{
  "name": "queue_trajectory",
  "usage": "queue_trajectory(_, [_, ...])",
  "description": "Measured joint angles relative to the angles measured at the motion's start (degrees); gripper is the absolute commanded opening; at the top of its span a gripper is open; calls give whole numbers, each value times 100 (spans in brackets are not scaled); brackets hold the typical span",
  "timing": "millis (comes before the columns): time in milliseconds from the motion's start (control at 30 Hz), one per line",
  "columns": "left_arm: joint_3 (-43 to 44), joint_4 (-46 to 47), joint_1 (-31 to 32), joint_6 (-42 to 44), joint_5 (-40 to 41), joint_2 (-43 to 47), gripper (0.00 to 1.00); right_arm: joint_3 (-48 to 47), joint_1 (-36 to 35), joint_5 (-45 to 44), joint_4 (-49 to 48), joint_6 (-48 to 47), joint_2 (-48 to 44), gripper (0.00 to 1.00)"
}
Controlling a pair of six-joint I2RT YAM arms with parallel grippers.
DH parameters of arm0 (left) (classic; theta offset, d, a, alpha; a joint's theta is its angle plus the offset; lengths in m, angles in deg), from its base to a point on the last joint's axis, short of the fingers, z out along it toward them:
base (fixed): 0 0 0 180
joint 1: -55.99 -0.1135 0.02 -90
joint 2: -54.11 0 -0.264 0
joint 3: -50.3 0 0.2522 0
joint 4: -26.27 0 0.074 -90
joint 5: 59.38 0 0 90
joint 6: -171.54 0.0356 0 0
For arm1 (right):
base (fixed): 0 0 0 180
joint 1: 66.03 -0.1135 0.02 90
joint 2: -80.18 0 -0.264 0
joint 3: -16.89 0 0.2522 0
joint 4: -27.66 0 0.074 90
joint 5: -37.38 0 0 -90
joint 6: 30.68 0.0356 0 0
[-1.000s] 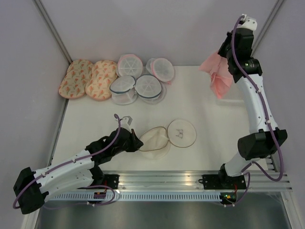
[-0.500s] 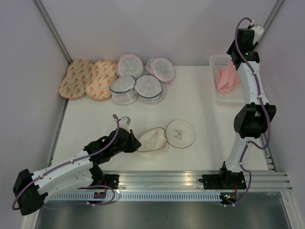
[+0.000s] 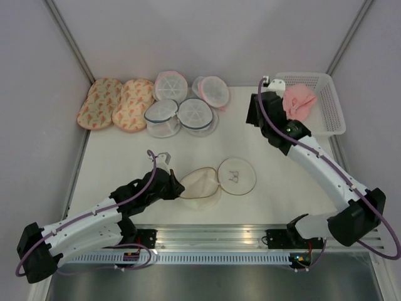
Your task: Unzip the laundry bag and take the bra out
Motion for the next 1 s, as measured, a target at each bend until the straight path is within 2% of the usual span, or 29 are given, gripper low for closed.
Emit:
queue_trajectory(133, [-66, 24, 0, -7, 223, 133, 2, 1005, -1134, -494, 98, 376, -374, 59])
queue_trajectory(300, [-236, 15, 0, -120, 490, 402, 2, 2028, -1998, -741, 507, 1176, -315, 59])
queue_trajectory(600, [-280, 4, 0, -208, 688, 509, 2, 3307, -2124, -774, 879, 2540, -487, 59])
queue_trajectory(867, [-280, 4, 0, -208, 688, 402, 2, 3987, -2133, -343, 240, 2957, -302, 56])
queue_trajectory(1000, [-280, 2, 0, -210, 686, 391, 2, 4072, -2133, -195, -120, 3038, 9, 50])
